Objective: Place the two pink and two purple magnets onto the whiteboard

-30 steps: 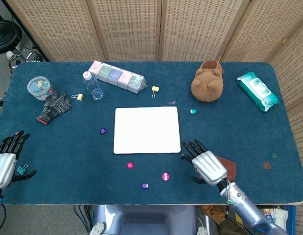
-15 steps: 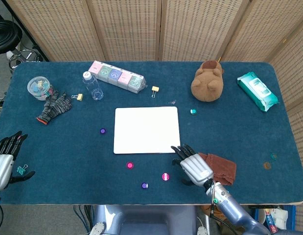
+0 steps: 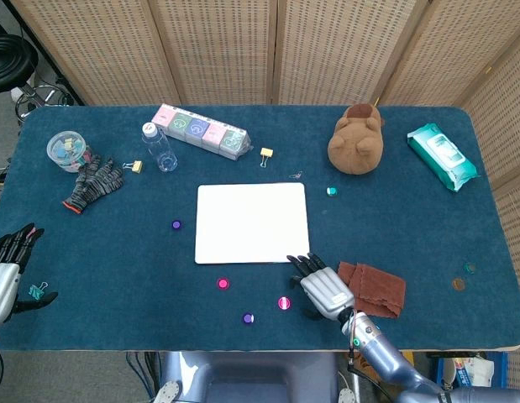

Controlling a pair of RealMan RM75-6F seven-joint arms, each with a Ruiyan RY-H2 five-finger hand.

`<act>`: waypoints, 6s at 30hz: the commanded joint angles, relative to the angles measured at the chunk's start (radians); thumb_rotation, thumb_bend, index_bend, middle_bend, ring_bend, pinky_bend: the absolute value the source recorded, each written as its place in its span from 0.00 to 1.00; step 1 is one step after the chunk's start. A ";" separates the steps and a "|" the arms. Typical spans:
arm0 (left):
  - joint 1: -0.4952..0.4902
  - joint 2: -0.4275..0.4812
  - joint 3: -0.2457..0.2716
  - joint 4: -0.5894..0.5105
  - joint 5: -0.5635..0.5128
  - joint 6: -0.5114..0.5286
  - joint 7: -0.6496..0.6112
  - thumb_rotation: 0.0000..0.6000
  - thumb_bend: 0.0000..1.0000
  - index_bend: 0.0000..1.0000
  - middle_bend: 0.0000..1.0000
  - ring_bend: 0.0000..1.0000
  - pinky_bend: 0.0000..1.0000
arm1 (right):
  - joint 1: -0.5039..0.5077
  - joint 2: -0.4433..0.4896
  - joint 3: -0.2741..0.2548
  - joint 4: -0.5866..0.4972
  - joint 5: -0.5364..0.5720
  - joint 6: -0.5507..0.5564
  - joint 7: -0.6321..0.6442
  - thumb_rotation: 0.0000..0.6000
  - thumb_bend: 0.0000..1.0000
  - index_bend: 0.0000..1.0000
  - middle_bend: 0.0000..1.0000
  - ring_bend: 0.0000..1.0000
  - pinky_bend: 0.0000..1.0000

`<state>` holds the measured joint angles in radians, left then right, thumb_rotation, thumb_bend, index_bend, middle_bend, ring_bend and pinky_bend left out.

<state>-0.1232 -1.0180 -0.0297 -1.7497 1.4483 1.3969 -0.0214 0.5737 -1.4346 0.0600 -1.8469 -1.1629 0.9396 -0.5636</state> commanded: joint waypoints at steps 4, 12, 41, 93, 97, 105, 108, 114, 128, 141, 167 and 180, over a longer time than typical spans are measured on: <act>-0.002 0.000 0.001 -0.001 0.000 -0.004 0.000 1.00 0.02 0.00 0.00 0.00 0.00 | 0.012 -0.017 -0.007 0.007 0.015 0.002 0.001 1.00 0.30 0.38 0.00 0.00 0.00; -0.001 0.000 -0.002 0.001 -0.003 -0.001 0.003 1.00 0.02 0.00 0.00 0.00 0.00 | 0.025 -0.036 -0.010 0.013 0.034 0.000 0.007 1.00 0.31 0.39 0.00 0.00 0.00; -0.007 0.001 -0.007 0.004 -0.018 -0.016 0.002 1.00 0.02 0.00 0.00 0.00 0.00 | 0.073 -0.107 -0.018 0.059 0.136 0.017 0.007 1.00 0.31 0.40 0.00 0.00 0.00; -0.015 0.004 -0.009 0.003 -0.034 -0.037 -0.002 1.00 0.02 0.00 0.00 0.00 0.00 | 0.219 -0.076 0.176 0.151 0.342 -0.018 0.116 1.00 0.42 0.52 0.00 0.00 0.00; -0.017 0.004 -0.010 0.005 -0.037 -0.041 -0.005 1.00 0.02 0.00 0.00 0.00 0.00 | 0.256 -0.090 0.191 0.180 0.388 -0.030 0.096 1.00 0.43 0.53 0.00 0.00 0.00; -0.025 0.005 -0.014 0.010 -0.051 -0.057 -0.011 1.00 0.02 0.00 0.00 0.00 0.00 | 0.337 -0.114 0.187 0.258 0.539 -0.044 0.008 1.00 0.43 0.53 0.00 0.00 0.00; -0.027 0.005 -0.015 0.010 -0.052 -0.060 -0.009 1.00 0.02 0.00 0.00 0.00 0.00 | 0.352 -0.121 0.181 0.267 0.567 -0.043 -0.003 1.00 0.43 0.52 0.00 0.00 0.00; -0.027 0.010 -0.015 0.007 -0.058 -0.064 -0.009 1.00 0.02 0.00 0.00 0.00 0.00 | 0.376 -0.112 0.163 0.256 0.627 -0.054 -0.026 1.00 0.43 0.30 0.00 0.00 0.00; -0.026 0.020 -0.014 0.005 -0.050 -0.060 -0.022 1.00 0.02 0.00 0.00 0.00 0.00 | 0.351 -0.061 0.126 0.016 0.430 0.037 0.018 1.00 0.42 0.22 0.00 0.00 0.00; -0.024 0.023 -0.011 0.005 -0.040 -0.055 -0.035 1.00 0.02 0.00 0.00 0.00 0.00 | 0.417 -0.201 0.130 0.068 0.384 0.033 -0.015 1.00 0.28 0.28 0.00 0.00 0.00; -0.037 0.041 -0.022 0.028 -0.069 -0.095 -0.111 1.00 0.02 0.00 0.00 0.00 0.00 | 0.558 -0.401 0.167 0.277 0.538 -0.017 -0.081 1.00 0.28 0.31 0.00 0.00 0.00; -0.036 0.042 -0.022 0.030 -0.069 -0.093 -0.118 1.00 0.02 0.00 0.00 0.00 0.00 | 0.555 -0.422 0.144 0.323 0.537 -0.018 -0.075 1.00 0.28 0.33 0.00 0.00 0.00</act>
<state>-0.1594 -0.9757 -0.0518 -1.7202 1.3798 1.3039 -0.1397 1.1290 -1.8566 0.2042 -1.5236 -0.6254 0.9212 -0.6389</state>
